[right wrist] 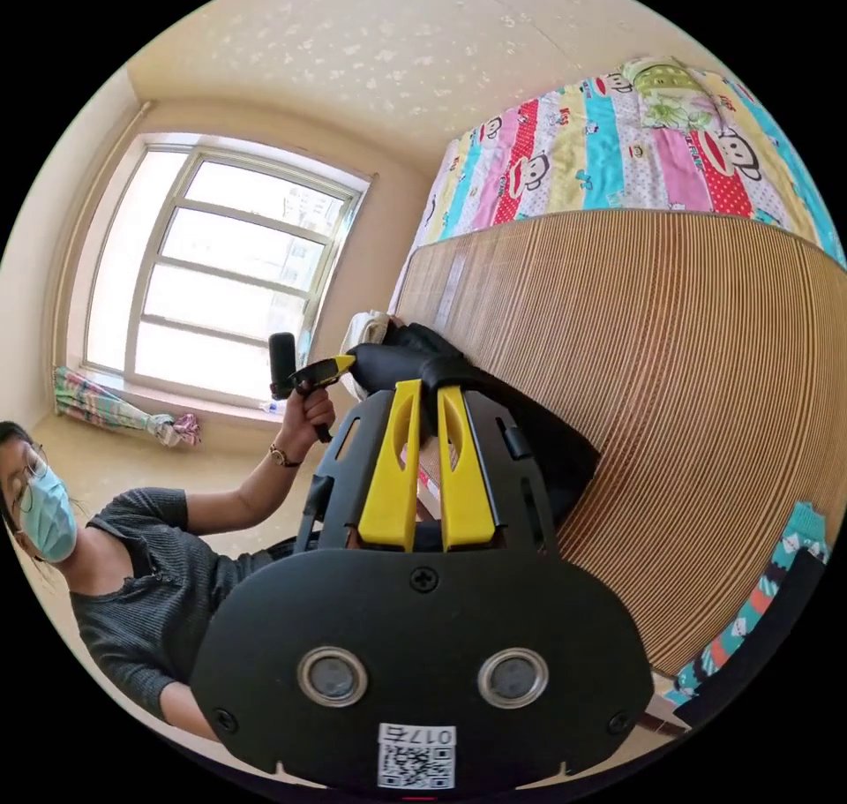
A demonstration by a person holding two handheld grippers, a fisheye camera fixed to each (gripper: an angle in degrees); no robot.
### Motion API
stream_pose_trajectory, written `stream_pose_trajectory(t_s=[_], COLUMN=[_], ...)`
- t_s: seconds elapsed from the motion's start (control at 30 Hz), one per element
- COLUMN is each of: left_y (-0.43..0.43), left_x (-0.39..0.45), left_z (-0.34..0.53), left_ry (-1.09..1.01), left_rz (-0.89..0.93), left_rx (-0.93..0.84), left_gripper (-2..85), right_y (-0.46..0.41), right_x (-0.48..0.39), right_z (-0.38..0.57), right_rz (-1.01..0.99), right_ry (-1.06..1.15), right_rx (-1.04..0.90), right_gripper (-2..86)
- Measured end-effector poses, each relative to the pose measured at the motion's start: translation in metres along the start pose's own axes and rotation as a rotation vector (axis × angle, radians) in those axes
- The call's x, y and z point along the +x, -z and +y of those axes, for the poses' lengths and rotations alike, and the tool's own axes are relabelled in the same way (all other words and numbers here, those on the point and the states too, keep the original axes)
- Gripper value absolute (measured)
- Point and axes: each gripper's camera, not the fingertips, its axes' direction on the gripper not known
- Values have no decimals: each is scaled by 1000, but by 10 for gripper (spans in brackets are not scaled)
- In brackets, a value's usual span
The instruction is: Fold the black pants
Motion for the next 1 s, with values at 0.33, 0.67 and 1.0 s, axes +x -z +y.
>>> stream_pose_trajectory(t_s=[0.33,0.67,1.0], left_y=[-97,-111,-185], left_x=[-82,-146,-199], left_z=[146,154,58], left_ry=[225,525,487], left_rz=[-77,-131,-88], left_rx=[-355,-272,-368], left_gripper=[46,148,183], right_y=[-108,-76,-132], right_x=[127,208,269], right_z=[168,132,27], right_rz=[-4,-109,-176], right_ry=[-437,-537,-468], right_rx=[-154,-61,-253], right_gripper=[27,151,176])
